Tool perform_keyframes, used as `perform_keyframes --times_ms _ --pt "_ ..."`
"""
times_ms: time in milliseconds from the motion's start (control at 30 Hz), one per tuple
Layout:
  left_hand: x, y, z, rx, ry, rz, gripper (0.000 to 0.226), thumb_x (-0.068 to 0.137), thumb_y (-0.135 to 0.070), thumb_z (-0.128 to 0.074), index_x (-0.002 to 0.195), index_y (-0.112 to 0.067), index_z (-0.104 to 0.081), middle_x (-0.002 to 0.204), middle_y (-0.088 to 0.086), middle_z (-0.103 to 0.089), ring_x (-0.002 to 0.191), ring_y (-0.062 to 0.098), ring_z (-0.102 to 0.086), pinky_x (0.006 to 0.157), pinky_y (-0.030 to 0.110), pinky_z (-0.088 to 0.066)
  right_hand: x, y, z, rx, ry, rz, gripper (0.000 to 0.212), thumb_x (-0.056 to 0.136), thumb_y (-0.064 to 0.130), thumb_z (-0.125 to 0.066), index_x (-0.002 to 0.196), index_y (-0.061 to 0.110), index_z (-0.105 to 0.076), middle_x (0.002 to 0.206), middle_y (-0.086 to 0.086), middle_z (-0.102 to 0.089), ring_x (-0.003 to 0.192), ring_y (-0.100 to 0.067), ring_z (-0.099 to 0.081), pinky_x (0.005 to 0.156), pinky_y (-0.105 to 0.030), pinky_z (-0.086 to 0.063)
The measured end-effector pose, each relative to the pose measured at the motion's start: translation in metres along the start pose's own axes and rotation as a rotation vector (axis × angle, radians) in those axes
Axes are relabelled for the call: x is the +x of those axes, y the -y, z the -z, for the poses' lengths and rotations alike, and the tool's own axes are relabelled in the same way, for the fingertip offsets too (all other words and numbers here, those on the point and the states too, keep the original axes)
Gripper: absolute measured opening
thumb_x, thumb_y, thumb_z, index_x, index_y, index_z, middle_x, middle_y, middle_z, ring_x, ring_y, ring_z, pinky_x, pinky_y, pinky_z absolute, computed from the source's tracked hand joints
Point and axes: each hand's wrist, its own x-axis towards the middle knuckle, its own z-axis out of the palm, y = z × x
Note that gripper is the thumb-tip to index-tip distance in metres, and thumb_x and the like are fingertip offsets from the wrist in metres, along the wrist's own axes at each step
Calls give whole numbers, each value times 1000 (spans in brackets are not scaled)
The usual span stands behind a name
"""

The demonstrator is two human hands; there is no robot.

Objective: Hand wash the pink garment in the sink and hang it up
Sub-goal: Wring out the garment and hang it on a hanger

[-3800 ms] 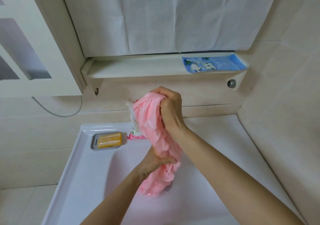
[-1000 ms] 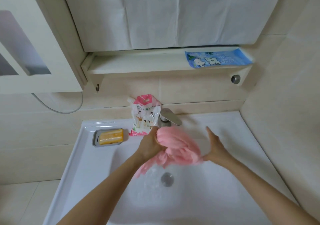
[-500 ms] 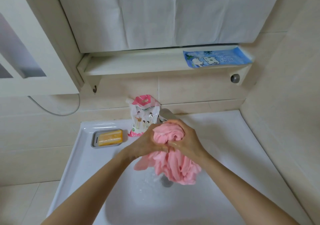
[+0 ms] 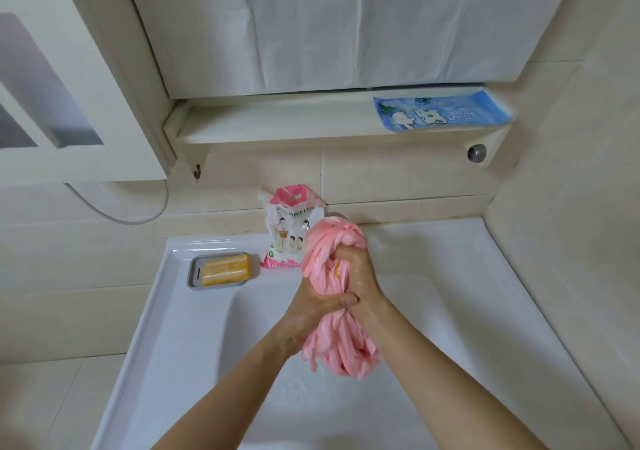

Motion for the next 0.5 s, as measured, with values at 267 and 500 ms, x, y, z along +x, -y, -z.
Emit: perform_keyframes --times_ms 267,500 --pt "1 -4 10 313 -7 170 43 56 -18 -72 96 -4 -61 87 9 -62 81 18 -59 78 31 -50 25 21 38 -299 398 18 82 53 31 -86 126 25 -49 138 -17 -46 120 -21 -49 99 -28 -39" --pt "-2 -33 9 105 277 191 41 66 2 -62 102 -16 -57 76 -6 -67 72 8 -64 67 23 -51 30 36 42 -141 778 -43 113 55 55 -83 148 20 -28 154 -11 -28 139 -32 -32 108 -42 -35"
